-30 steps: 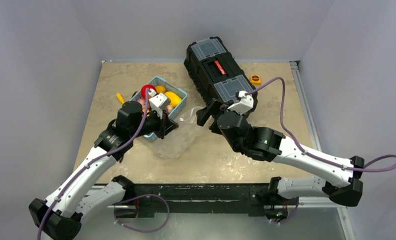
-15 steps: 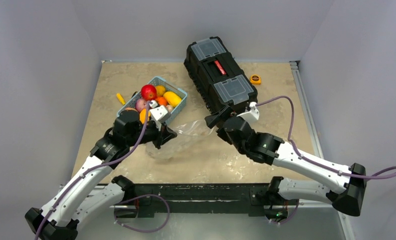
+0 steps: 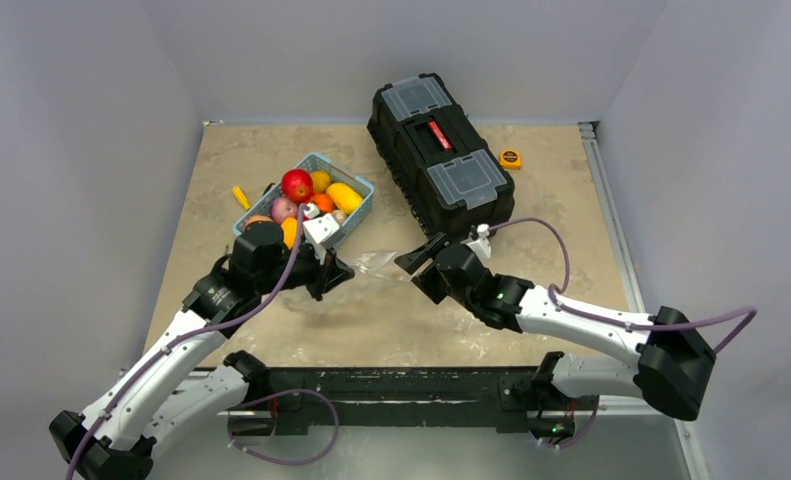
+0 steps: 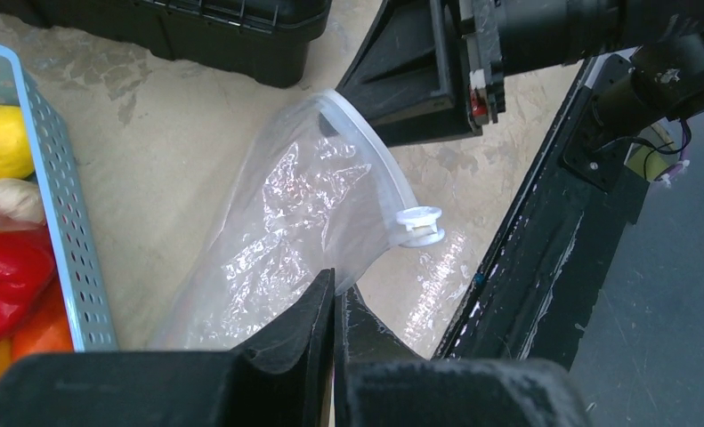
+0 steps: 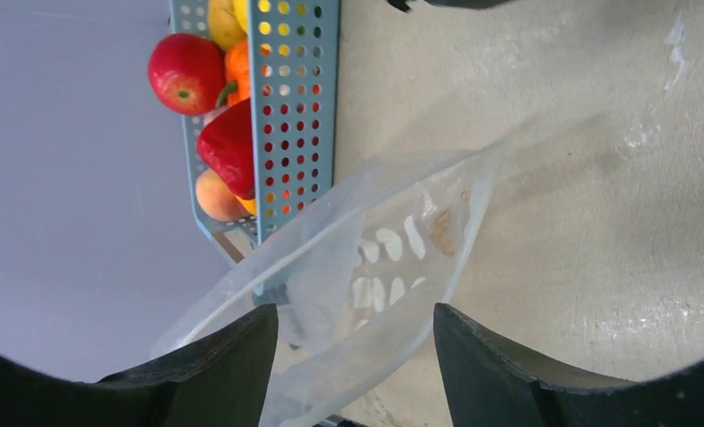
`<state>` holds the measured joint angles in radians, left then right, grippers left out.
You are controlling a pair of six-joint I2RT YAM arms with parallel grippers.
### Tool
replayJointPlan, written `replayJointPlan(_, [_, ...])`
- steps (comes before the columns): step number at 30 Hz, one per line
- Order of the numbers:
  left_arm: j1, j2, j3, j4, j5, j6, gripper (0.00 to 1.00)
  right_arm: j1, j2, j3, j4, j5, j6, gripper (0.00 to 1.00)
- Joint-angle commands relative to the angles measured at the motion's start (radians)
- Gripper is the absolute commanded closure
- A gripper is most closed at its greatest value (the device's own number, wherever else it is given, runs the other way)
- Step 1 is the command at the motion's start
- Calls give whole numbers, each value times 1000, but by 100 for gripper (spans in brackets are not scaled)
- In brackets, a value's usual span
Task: Place the food in the zip-top bag and seal the zipper
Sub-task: Open the zipper of the food storage bag at the center of the board.
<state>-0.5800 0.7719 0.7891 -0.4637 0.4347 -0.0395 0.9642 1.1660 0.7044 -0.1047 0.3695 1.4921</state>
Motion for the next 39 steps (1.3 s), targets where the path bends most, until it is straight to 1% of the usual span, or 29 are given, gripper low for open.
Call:
replayJointPlan(1, [-10, -5, 16, 5, -12, 19, 100, -5, 41, -93, 243, -114, 83, 37])
replayJointPlan(2, [-10, -5, 15, 4, -12, 18, 100, -5, 60, -102, 261, -122, 87, 37])
replayJointPlan(5, [-11, -9, 16, 3, -15, 19, 100, -5, 105, -83, 229, -129, 85, 37])
replayJointPlan(8, [-16, -11, 12, 2, -22, 21, 100, -5, 107, -55, 193, -108, 26, 37])
replayJointPlan(13, [-21, -11, 16, 1, -34, 24, 100, -5, 53, 46, -24, 7, -79, 29])
replayJointPlan(15, [-22, -11, 18, -1, -49, 26, 100, -5, 18, 35, -56, 19, -74, 27])
replayJointPlan(18, [-22, -23, 14, 4, -72, 26, 100, -5, -40, -41, -26, -22, -26, 26])
replayJointPlan(21, [-22, -24, 11, 9, -64, 25, 100, -5, -61, -82, 59, -70, 5, 26])
replayJointPlan(25, [-22, -16, 9, 13, -45, 22, 100, -5, 13, -46, 99, -120, 22, 27])
replayJointPlan(27, [-24, -15, 6, 14, -51, 24, 100, -5, 63, -29, 133, -177, 37, 29])
replayJointPlan(32, [-24, -15, 4, 10, -56, 29, 100, -5, 141, -41, 210, -237, 62, 32])
replayJointPlan(35, [-26, -8, 6, 10, -28, 25, 100, -6, 177, -48, 237, -287, 100, 39])
replayJointPlan(36, [-28, -6, 7, 10, -21, 23, 100, -6, 182, -45, 239, -283, 100, 44])
replayJointPlan(38, [-31, 4, 28, -12, -25, 5, 100, -5, 179, -33, 240, -267, 82, 64])
replayJointPlan(39, [-30, 16, 50, -36, -30, -5, 100, -6, 171, -24, 228, -250, 69, 71])
